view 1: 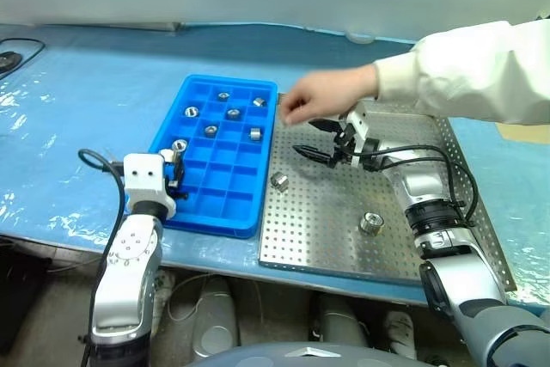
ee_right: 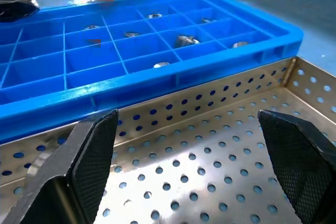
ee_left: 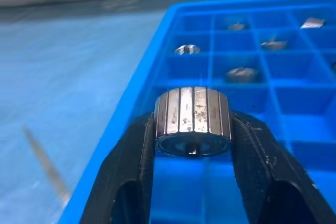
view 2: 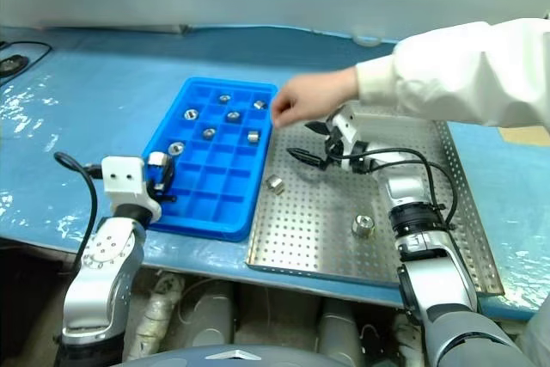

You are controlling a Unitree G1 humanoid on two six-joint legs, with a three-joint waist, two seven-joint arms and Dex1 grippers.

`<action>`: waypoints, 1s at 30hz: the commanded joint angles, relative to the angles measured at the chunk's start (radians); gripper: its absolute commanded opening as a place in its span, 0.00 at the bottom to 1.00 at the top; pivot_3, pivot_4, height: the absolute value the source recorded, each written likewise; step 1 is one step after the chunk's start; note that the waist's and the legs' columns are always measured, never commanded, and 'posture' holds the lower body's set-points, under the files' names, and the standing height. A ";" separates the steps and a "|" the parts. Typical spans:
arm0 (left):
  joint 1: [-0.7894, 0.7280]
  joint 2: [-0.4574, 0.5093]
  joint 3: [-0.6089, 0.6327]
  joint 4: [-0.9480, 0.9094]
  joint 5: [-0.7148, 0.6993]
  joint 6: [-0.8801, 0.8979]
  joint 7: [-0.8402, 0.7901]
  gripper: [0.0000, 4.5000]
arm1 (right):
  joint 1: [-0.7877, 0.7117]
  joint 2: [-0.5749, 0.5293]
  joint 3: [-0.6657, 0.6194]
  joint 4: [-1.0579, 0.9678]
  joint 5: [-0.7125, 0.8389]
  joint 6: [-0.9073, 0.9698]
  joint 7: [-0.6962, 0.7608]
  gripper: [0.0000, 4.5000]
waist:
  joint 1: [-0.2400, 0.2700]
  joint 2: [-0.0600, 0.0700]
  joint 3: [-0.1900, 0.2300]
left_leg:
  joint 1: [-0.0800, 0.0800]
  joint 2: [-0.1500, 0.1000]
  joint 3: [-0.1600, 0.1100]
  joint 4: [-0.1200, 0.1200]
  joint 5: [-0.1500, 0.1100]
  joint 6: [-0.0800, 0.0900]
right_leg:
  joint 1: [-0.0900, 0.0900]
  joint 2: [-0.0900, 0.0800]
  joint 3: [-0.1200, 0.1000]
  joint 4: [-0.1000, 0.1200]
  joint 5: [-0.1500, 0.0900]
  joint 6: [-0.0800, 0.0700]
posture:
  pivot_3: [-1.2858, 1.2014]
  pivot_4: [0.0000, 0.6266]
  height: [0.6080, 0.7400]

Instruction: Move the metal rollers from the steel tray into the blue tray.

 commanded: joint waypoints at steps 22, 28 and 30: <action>0.026 -0.010 -0.003 -0.092 -0.057 0.118 -0.007 0.89 | -0.002 0.009 -0.030 -0.020 -0.010 -0.025 0.018 1.00 | 0.028 0.000 0.000 | 0.000 -0.001 -0.002 0.000 0.000 0.000 | 0.000 0.000 -0.001 0.000 0.000 0.000 | 0.65 0.24 1.00; -0.092 0.052 0.017 -0.051 -0.133 0.050 -0.105 0.89 | 0.052 -0.010 -0.019 -0.122 0.031 0.078 0.067 1.00 | 0.024 0.000 0.000 | 0.000 -0.001 -0.002 0.001 0.000 0.000 | 0.001 0.000 0.000 0.001 0.000 0.000 | 0.63 0.24 1.00; -0.121 0.093 0.005 -0.026 -0.149 0.013 -0.161 0.89 | 0.062 -0.013 -0.017 -0.140 0.032 0.097 0.067 1.00 | 0.023 0.000 0.000 | 0.000 -0.001 -0.002 0.001 0.000 0.000 | 0.001 0.000 -0.001 0.001 0.000 0.000 | 0.63 0.24 1.00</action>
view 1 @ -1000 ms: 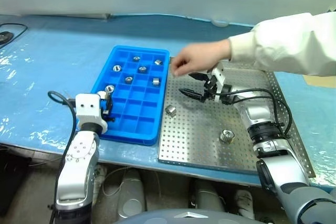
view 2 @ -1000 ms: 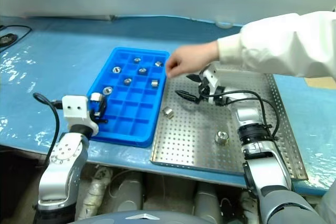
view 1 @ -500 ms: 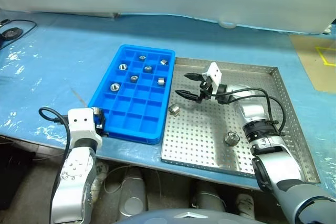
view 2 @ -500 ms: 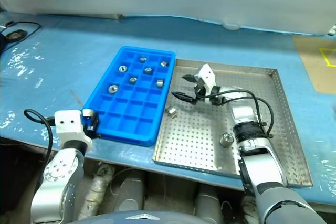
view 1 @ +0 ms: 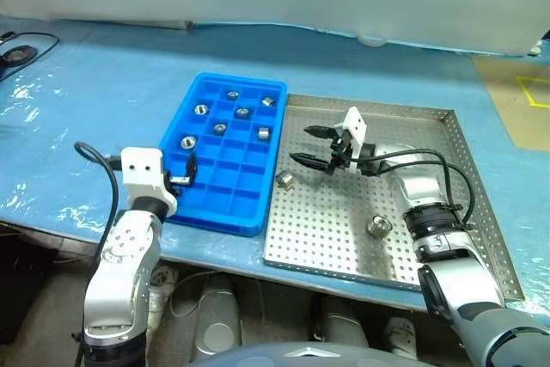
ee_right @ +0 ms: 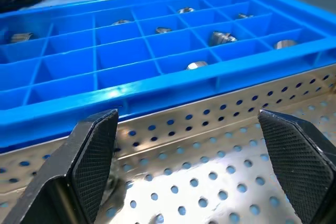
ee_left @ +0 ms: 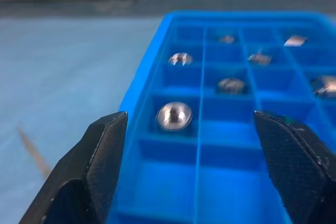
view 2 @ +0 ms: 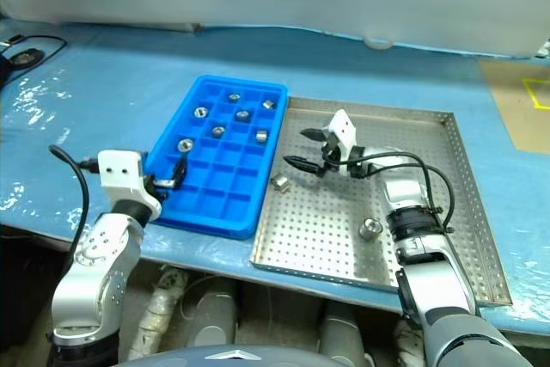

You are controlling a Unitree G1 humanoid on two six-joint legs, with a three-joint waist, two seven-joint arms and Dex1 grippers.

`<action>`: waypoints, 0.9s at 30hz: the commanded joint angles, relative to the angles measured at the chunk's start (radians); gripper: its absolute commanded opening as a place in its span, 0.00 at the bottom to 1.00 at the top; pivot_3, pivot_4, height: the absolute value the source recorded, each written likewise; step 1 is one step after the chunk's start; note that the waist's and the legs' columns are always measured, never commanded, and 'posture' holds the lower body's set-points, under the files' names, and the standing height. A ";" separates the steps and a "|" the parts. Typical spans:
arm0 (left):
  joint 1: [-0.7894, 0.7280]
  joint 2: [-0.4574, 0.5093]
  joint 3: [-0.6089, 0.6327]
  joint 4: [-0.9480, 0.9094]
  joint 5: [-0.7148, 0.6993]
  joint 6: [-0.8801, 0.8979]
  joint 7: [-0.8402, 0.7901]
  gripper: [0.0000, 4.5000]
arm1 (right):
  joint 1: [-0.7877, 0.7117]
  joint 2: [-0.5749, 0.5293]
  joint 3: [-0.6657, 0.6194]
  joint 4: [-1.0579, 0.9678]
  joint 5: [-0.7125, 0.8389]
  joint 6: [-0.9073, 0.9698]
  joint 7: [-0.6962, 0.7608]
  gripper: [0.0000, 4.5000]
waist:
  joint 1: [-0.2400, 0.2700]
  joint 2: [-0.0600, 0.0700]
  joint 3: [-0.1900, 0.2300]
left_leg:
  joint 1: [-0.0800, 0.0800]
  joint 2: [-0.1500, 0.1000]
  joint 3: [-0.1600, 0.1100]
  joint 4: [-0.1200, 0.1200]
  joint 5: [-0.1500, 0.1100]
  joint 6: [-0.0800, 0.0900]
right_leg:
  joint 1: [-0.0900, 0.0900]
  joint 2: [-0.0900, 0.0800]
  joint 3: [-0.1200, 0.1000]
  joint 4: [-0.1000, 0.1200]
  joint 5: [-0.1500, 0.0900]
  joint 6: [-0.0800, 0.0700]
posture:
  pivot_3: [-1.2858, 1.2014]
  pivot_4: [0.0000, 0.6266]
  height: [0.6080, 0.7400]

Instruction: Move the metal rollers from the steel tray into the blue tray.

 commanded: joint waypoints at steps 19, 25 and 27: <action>-0.858 0.268 -0.414 0.931 -0.095 -0.232 -0.980 0.89 | 0.211 -0.131 -0.149 -0.320 0.059 0.141 -0.126 1.00 | -0.046 0.001 0.000 | 0.004 -0.001 0.001 0.001 0.003 -0.004 | 0.000 0.001 0.004 0.008 0.000 -0.001 | 0.52 0.24 1.00; -1.130 0.195 -0.547 1.356 0.057 -0.422 -1.207 0.89 | 0.289 -0.151 -0.188 -0.415 0.073 0.174 -0.187 1.00 | -0.081 0.001 0.000 | 0.005 -0.002 0.002 0.002 0.003 -0.004 | 0.000 0.000 0.005 0.007 0.001 -0.001 | 0.48 0.24 1.00; -1.199 0.158 -0.570 1.477 0.096 -0.474 -1.264 0.89 | 0.315 -0.155 -0.196 -0.440 0.074 0.179 -0.206 1.00 | -0.085 0.001 0.000 | 0.005 -0.002 0.002 0.001 0.003 -0.004 | 0.000 0.000 0.005 0.007 0.001 -0.001 | 0.47 0.24 1.00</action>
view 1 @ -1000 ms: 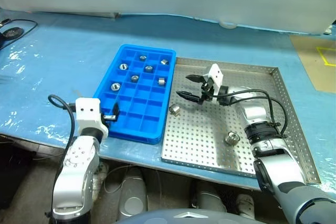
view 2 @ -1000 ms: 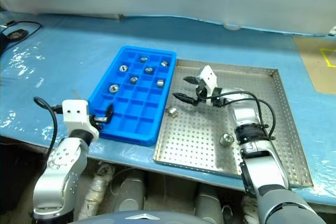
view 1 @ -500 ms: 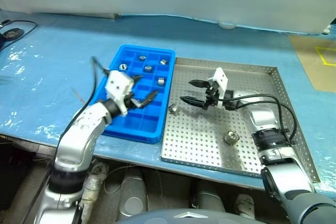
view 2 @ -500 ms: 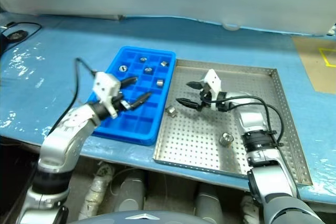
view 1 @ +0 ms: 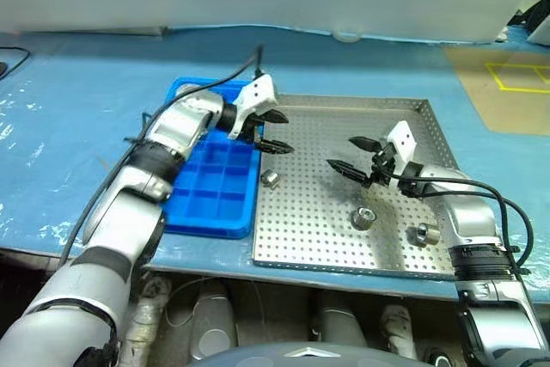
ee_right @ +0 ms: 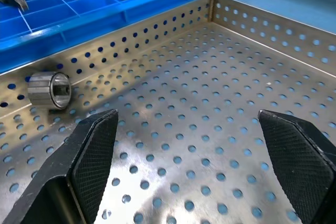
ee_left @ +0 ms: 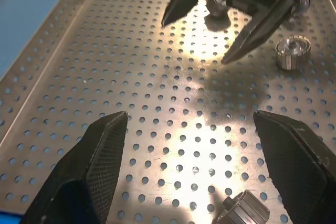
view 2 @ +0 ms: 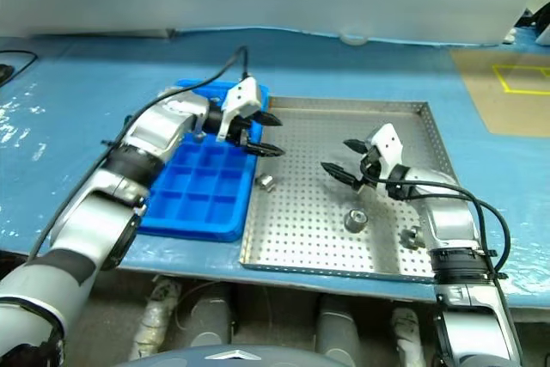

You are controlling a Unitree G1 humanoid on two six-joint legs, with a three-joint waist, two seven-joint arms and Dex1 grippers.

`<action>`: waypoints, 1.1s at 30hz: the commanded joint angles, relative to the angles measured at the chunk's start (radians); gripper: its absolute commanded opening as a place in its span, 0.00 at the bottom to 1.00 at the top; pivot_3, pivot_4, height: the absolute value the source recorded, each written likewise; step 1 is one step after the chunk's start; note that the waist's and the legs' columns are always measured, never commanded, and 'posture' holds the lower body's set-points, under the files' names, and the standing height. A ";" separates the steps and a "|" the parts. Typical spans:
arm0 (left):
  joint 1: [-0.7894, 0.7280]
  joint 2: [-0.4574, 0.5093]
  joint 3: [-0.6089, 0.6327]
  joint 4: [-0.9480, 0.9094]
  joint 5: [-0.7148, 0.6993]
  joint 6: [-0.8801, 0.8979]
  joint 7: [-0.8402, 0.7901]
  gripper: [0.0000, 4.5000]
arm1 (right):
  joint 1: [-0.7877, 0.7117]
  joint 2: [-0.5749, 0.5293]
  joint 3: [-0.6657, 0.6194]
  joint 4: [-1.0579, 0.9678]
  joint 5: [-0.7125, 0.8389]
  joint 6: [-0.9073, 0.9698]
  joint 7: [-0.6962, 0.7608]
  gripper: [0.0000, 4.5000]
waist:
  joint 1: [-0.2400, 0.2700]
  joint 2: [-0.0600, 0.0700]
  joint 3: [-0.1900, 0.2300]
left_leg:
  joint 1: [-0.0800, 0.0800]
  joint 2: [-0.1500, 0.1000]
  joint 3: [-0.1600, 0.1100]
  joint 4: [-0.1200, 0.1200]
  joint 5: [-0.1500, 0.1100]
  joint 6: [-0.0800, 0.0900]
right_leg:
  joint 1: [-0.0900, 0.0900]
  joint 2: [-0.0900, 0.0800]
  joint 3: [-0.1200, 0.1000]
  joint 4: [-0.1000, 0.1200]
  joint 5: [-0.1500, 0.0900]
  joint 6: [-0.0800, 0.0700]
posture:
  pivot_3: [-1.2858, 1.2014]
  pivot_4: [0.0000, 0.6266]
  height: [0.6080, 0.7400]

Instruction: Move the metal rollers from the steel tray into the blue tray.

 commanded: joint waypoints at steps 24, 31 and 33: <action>-0.210 -0.167 -0.243 0.528 0.515 -0.470 -0.196 0.89 | 0.136 0.040 -0.046 -0.139 0.011 -0.040 -0.176 1.00 | -0.023 0.000 0.000 | 0.002 0.000 0.002 0.000 -0.001 0.002 | 0.002 -0.001 0.000 -0.001 0.000 0.000 | 0.42 0.24 1.00; -0.229 -0.185 -0.310 0.559 0.628 -0.537 -0.163 0.46 | 0.118 0.053 -0.048 -0.123 0.012 -0.075 -0.215 1.00 | -0.059 0.000 0.000 | 0.005 0.001 0.002 -0.001 -0.001 0.002 | 0.003 0.000 0.001 -0.001 0.000 0.000 | 0.42 0.24 1.00; -0.232 -0.188 -0.330 0.560 0.662 -0.569 -0.134 0.31 | 0.114 0.058 -0.040 -0.109 0.008 -0.086 -0.219 1.00 | -0.058 0.000 0.000 | 0.005 0.001 0.002 -0.001 -0.001 0.002 | 0.004 0.000 0.001 -0.002 0.000 0.000 | 0.42 0.24 1.00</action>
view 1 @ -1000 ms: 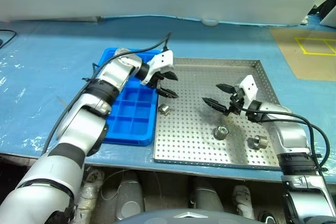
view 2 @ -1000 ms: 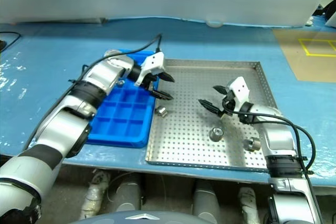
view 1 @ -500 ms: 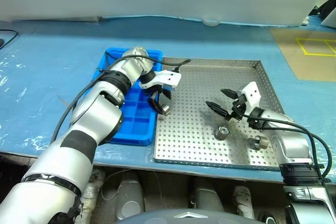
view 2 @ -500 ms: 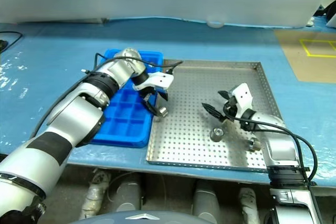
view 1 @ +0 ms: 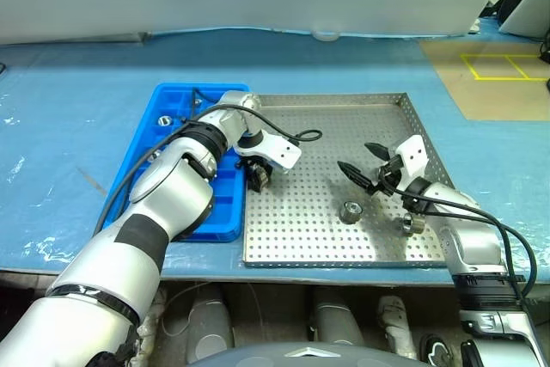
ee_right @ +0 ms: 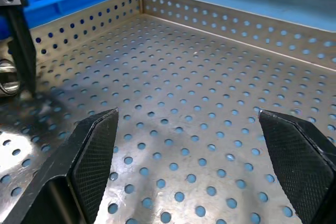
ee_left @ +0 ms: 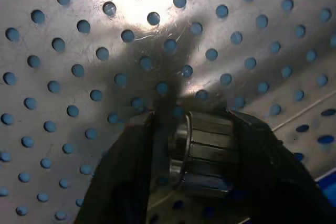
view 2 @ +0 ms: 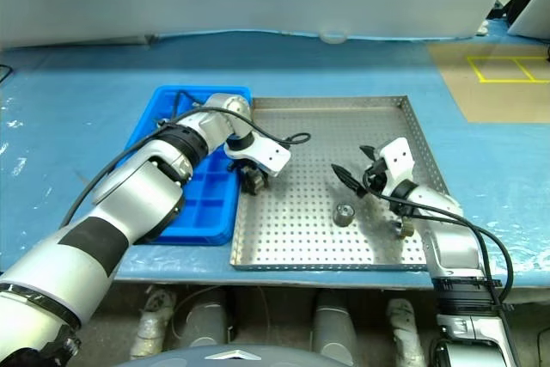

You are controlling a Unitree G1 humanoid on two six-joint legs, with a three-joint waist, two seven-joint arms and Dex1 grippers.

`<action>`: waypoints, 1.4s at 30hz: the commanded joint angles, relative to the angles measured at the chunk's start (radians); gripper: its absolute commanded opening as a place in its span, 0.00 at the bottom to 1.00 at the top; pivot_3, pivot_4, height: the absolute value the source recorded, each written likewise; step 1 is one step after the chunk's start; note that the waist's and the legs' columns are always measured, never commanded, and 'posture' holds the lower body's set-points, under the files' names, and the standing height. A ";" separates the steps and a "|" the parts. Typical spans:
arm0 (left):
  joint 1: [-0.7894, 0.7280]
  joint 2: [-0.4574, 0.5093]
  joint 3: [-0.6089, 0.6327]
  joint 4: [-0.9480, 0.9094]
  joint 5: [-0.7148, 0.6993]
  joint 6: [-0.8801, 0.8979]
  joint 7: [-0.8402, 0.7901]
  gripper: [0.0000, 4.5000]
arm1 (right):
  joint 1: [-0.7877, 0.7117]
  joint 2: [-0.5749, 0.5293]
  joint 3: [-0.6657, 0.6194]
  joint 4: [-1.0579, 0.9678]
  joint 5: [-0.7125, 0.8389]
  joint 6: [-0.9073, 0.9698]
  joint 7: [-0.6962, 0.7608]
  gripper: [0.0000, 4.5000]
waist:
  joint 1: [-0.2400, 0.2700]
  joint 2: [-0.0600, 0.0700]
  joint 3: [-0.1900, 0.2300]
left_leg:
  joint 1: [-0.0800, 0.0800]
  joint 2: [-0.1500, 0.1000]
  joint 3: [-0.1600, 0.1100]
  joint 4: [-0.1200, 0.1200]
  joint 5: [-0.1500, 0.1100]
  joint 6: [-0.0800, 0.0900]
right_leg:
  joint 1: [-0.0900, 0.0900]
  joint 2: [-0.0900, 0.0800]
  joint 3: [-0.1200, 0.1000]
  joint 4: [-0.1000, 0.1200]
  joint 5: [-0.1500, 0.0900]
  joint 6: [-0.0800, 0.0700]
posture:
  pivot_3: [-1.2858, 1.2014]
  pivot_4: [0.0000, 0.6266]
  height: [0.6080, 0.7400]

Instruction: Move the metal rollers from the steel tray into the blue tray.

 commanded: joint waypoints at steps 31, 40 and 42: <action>0.860 -0.090 0.804 -1.338 -0.472 0.421 1.217 0.29 | -0.306 0.063 0.139 0.328 -0.044 -0.109 0.197 1.00 | 0.061 -0.002 0.001 | -0.009 0.002 0.000 0.001 -0.002 0.004 | -0.003 -0.001 -0.005 -0.004 -0.001 -0.002 | 0.56 0.24 1.00; 1.188 -0.019 0.785 -1.649 -0.445 0.649 1.269 0.29 | -0.359 0.096 0.168 0.410 -0.068 -0.141 0.243 1.00 | 0.069 -0.002 0.001 | -0.009 0.002 -0.001 -0.001 -0.002 0.003 | -0.004 -0.001 -0.006 -0.005 -0.001 -0.002 | 0.59 0.24 1.00; 1.223 0.008 0.773 -1.663 -0.430 0.704 1.266 0.29 | -0.367 0.104 0.168 0.423 -0.070 -0.146 0.249 1.00 | 0.070 -0.002 0.001 | -0.009 0.002 -0.001 -0.001 -0.002 0.003 | -0.004 -0.001 -0.006 -0.005 -0.001 -0.001 | 0.59 0.24 1.00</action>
